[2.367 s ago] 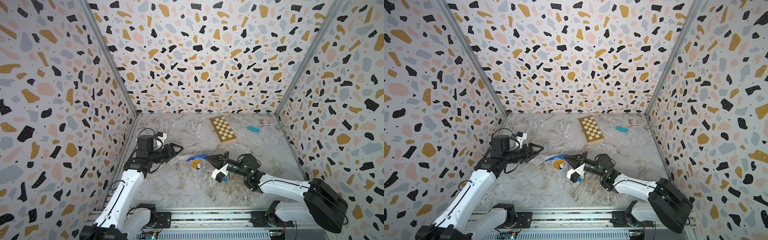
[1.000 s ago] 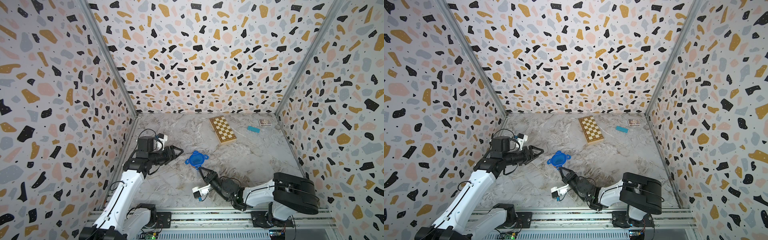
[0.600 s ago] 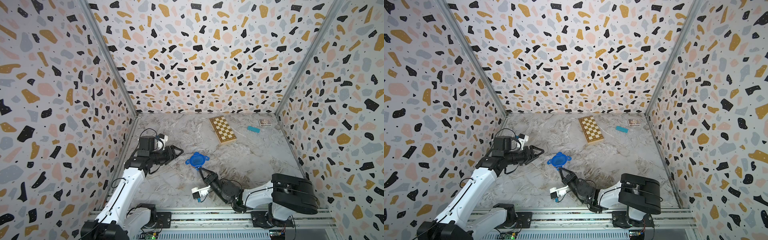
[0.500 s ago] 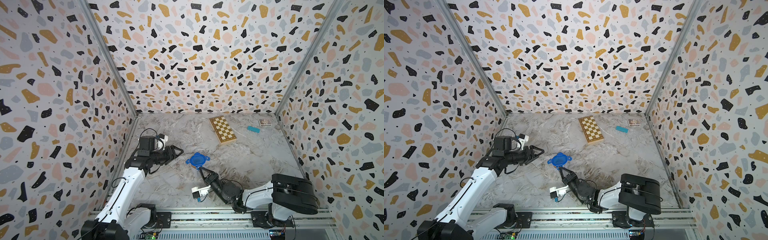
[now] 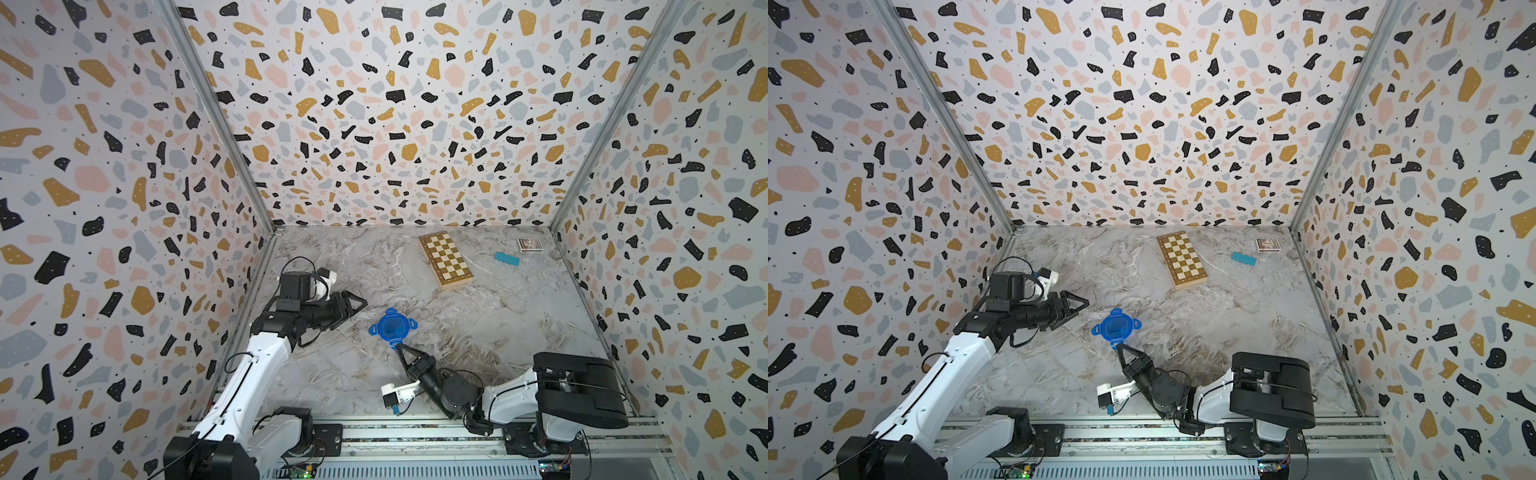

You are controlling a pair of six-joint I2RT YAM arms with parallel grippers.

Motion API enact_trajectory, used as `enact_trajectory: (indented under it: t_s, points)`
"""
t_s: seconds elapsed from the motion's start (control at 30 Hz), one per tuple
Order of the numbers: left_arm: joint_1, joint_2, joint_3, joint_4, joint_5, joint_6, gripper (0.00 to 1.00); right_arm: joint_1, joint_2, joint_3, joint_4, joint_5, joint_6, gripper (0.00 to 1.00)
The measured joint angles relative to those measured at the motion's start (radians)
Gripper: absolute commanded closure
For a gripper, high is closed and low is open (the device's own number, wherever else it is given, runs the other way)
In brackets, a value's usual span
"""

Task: Pack away toiletry kits
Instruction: Close the lid on the container.

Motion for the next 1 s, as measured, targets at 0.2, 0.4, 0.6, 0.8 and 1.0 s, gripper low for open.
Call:
enact_trajectory:
  t_s: [0.2, 0.4, 0.6, 0.8, 1.0]
  points:
    - [0.000, 0.001, 0.000, 0.000, 0.000, 0.000, 0.35, 0.001, 0.000, 0.000, -0.048, 0.010, 0.060, 0.57]
    - [0.000, 0.001, 0.000, -0.002, 0.000, 0.004, 0.35, 0.006, -0.042, -0.020, -0.091, 0.001, 0.113, 0.44]
    - [0.000, 0.000, 0.009, -0.083, -0.016, 0.039, 0.34, -0.005, -0.303, -0.008, -0.401, -0.119, 0.402, 0.43]
    - [0.032, -0.027, 0.029, -0.203, -0.037, 0.078, 0.43, -0.186, -0.614, 0.117, -0.822, -0.397, 0.960, 0.51]
    - [0.052, -0.031, 0.026, -0.245, 0.081, 0.055, 0.58, -0.635, -0.602, 0.332, -1.152, -0.908, 1.543, 0.62]
